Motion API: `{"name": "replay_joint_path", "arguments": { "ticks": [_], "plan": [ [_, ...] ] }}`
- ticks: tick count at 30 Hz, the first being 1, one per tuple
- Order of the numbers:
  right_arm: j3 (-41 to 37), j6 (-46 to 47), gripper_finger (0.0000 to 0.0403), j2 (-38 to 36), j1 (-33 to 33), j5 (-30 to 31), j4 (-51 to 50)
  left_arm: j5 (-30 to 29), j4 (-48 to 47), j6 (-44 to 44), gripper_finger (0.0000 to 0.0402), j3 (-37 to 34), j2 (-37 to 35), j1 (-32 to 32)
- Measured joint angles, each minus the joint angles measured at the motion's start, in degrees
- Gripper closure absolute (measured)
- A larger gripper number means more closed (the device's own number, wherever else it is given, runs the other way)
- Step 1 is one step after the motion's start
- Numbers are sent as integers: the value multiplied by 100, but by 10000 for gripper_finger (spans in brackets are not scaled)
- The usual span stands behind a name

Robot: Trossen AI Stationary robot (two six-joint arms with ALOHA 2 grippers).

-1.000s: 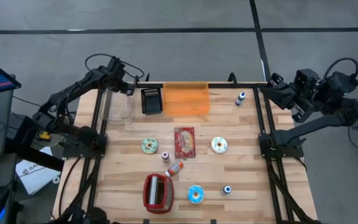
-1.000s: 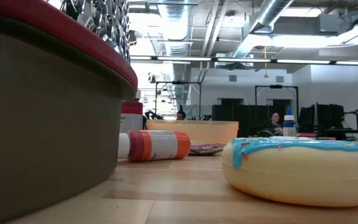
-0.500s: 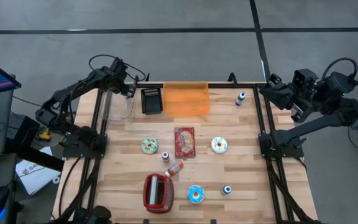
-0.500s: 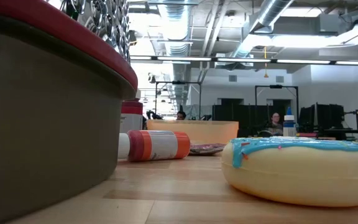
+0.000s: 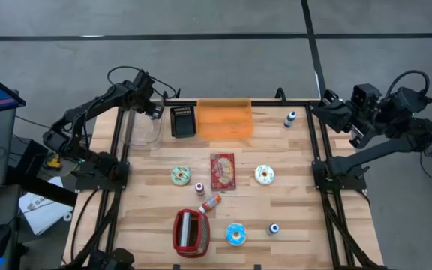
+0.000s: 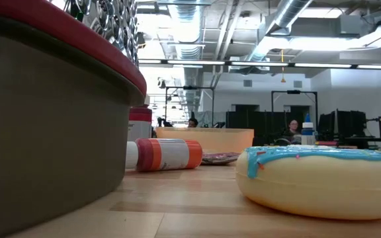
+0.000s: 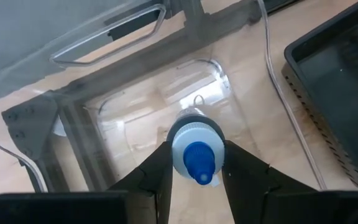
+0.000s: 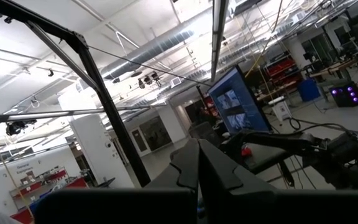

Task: Pick & Place Food Item
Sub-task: Put the bottom left blue food coloring bottle into the transparent bin

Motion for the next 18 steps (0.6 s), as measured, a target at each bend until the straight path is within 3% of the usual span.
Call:
{"name": "replay_joint_path", "arguments": {
  "ticks": [18],
  "plan": [
    [0,-2,403,1,4,-20,-4,3,-81,30,295,-171,0,-41]
  ]
}}
